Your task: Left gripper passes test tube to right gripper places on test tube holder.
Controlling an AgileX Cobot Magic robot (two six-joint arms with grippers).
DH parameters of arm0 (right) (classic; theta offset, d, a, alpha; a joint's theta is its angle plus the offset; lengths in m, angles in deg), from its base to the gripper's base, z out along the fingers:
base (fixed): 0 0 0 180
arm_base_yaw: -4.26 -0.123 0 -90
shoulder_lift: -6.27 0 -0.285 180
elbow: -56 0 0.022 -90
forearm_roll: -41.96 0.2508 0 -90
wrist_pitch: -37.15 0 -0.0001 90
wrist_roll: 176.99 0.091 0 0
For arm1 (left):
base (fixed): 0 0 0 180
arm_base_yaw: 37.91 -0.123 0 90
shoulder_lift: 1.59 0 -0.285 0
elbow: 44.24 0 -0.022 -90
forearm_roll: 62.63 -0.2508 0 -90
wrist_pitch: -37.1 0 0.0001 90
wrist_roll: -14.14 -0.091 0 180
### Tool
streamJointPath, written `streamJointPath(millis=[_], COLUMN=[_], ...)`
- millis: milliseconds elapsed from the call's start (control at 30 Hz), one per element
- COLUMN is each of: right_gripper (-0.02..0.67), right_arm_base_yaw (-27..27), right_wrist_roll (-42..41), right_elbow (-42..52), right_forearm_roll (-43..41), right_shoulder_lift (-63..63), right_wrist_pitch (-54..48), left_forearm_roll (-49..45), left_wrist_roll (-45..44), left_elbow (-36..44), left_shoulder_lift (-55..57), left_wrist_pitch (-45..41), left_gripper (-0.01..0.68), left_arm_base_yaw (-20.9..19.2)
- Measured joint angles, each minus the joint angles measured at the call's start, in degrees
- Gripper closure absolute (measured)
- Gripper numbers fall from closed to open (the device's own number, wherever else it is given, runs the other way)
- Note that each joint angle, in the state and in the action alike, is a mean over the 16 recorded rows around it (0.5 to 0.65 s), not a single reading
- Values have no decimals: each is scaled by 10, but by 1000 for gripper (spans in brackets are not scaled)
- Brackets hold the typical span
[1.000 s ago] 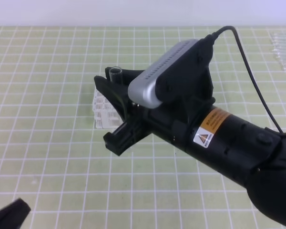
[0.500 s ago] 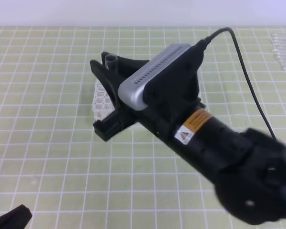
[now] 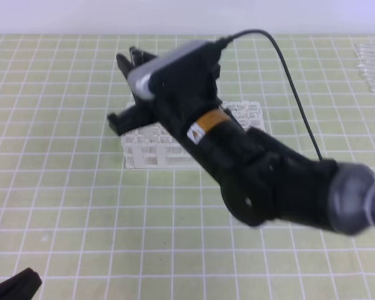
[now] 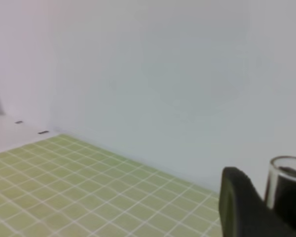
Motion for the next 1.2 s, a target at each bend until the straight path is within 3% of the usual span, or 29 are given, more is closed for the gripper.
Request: streamJointPath(millis=[433,1200], right_gripper=[560,560], right_arm_base_yaw=[22,43], right_wrist_roll=[1,25], right_elbow=[-126,-172], right_forearm_roll=[-7,-22], right_shoulder_lift=[-71,-144], right_wrist_pitch=[-87,-77], left_forearm_roll=[-2,-2], left_wrist_roll=[0,0], left_elbow=[1,-1], left_shoulder_lift=[0,0], left_wrist_pitch=[-5,-13], left_gripper=[675,675], left_arm_base_yaw=[0,0])
